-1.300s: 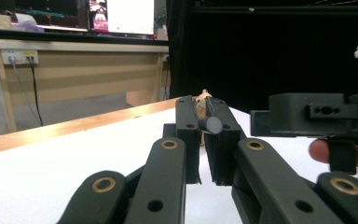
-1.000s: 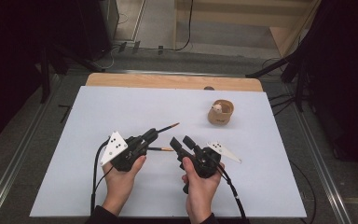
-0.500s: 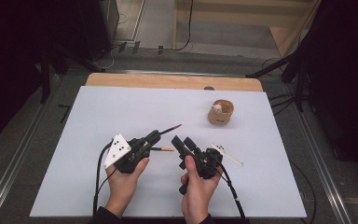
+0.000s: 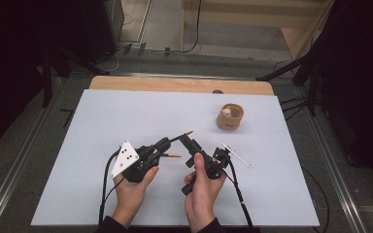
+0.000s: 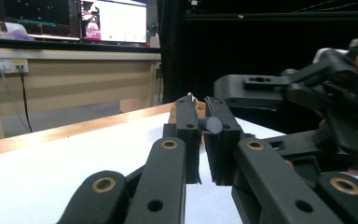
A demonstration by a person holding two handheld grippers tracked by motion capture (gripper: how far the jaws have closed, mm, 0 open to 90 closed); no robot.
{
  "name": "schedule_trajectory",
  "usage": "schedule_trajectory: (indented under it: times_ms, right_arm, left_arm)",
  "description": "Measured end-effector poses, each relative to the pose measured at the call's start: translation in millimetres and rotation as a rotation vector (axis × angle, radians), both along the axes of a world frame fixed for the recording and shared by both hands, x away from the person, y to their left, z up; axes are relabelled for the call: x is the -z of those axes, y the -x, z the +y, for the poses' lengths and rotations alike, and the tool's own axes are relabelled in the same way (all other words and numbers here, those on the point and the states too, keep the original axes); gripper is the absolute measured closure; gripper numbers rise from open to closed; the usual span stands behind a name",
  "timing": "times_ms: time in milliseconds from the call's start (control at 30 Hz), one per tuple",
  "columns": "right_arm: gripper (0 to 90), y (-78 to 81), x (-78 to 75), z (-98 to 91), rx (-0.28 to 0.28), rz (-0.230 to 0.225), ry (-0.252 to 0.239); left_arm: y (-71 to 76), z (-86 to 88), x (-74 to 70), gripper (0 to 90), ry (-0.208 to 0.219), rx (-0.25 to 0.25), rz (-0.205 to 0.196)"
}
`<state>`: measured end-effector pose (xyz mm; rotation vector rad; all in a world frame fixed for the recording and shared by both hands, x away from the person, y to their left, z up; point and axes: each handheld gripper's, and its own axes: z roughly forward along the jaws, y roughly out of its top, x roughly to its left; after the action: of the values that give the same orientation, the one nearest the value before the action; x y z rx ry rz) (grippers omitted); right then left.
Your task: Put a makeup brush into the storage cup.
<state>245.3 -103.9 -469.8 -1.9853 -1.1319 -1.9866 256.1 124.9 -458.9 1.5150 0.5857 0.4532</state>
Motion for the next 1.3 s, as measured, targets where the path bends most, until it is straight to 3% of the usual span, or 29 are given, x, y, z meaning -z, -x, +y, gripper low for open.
schedule_trajectory:
  times_ms: [167,367,533,867,1000,1067,1100,1133,1300]
  right_arm:
    - [36.9,-6.0,2.7,0.5,0.001,0.04,-0.058]
    - [41.0,-11.4,3.6,-0.5,0.005,0.066,-0.095]
    - [48.8,-14.8,3.6,-0.1,-0.01,0.067,-0.136]
    - [55.3,-16.4,5.4,0.9,-0.033,0.069,-0.17]
    - [67.9,-16.8,5.6,-0.2,-0.041,0.067,-0.181]
    - [71.8,-16.2,5.0,-2.1,-0.038,0.041,-0.186]
    - [82.9,-15.7,3.5,-3.4,-0.035,0.019,-0.187]
    - [83.9,-14.7,1.7,-4.5,-0.027,0.003,-0.175]
    - [84.4,-15.2,-3.2,-11.0,-0.031,-0.07,-0.108]
  left_arm:
    - [1.0,-0.9,0.5,85.2,-0.002,0.006,-0.003]
    - [2.3,-2.1,1.2,85.2,-0.004,0.013,0.0]
    - [2.6,-2.7,1.5,85.2,-0.002,0.016,-0.003]
    - [3.3,-3.7,2.0,85.2,-0.001,0.027,-0.004]
    - [3.5,-4.1,2.0,85.1,-0.002,0.044,0.003]
    - [2.4,-4.2,2.7,84.8,-0.02,0.058,0.028]
    - [2.2,-4.5,3.3,77.7,-0.025,0.06,0.038]
    - [2.0,-4.6,3.5,77.7,-0.024,0.064,0.056]
    - [0.7,-3.9,1.0,46.2,-0.032,0.079,0.13]
